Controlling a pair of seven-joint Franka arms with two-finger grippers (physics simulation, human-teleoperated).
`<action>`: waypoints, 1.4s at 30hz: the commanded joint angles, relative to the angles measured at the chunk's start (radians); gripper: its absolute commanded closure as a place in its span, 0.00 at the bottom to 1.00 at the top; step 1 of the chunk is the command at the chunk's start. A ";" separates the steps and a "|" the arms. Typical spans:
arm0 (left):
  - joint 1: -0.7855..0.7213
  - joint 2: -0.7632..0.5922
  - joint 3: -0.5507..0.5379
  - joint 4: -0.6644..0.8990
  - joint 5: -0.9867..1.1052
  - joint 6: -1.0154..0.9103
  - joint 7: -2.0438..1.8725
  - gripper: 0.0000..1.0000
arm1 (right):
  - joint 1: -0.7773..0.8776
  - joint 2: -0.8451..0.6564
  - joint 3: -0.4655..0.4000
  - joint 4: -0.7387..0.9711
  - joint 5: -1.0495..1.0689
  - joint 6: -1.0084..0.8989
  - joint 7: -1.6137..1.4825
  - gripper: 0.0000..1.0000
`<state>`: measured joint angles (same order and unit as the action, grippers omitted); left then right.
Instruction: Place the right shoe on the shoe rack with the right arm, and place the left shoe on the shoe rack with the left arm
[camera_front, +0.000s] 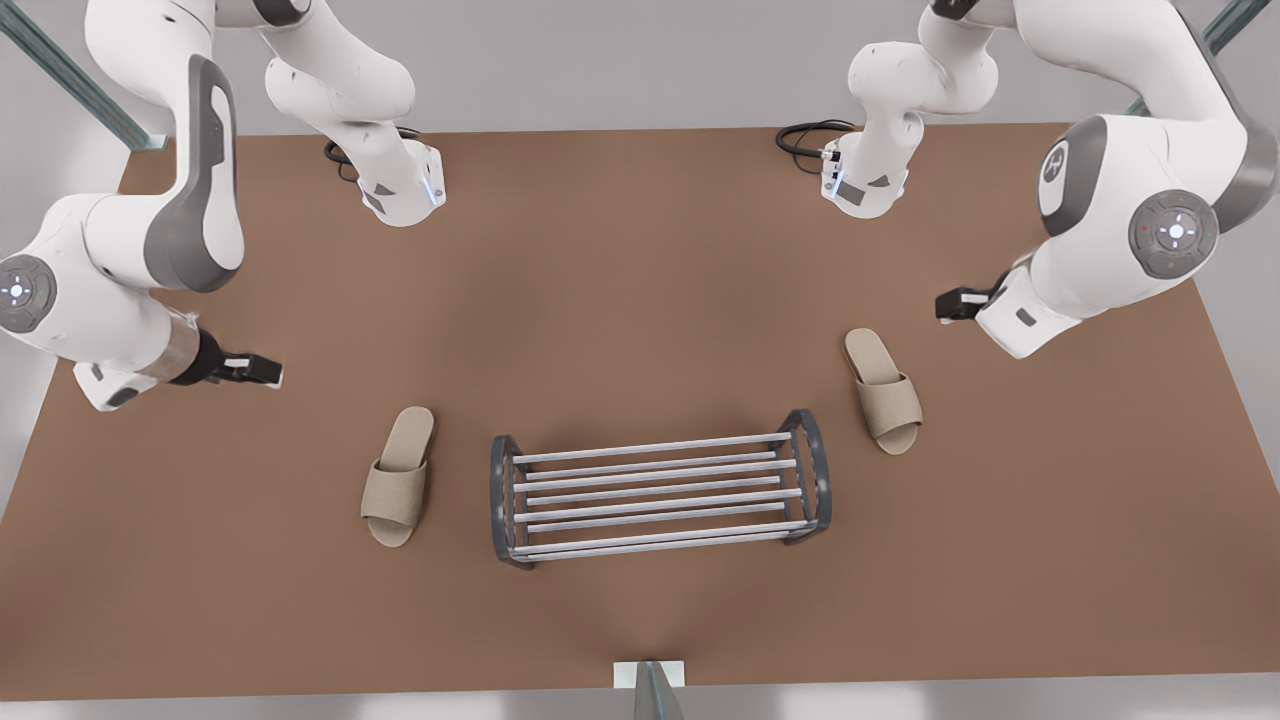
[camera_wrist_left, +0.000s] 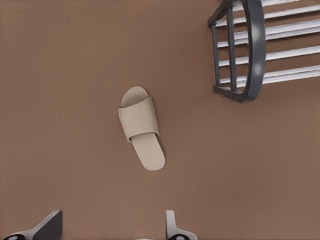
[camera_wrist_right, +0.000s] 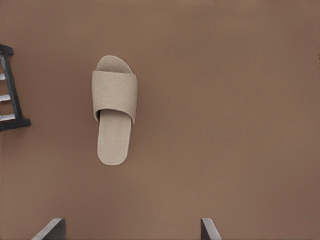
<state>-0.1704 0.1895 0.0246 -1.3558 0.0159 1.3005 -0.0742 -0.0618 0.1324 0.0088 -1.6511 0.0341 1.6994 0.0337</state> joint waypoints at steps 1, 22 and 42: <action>-0.001 0.005 0.000 0.003 0.004 0.025 -0.033 0.00 | 0.000 0.000 0.000 0.001 0.003 0.152 0.040 0.00; -0.008 -0.174 0.054 -1.307 -2.789 1.547 2.239 0.00 | 0.073 0.084 -0.013 -0.489 -1.629 1.240 -0.030 0.00; 0.077 -0.131 0.054 -1.318 -3.122 1.481 1.863 0.00 | 0.275 0.162 -0.009 -0.573 -1.922 0.892 0.528 0.00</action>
<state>-0.1174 0.0598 0.0783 -2.6740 -2.8973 2.7807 1.6386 0.2033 0.2874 -0.0001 -2.2232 -1.8842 2.6495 0.2235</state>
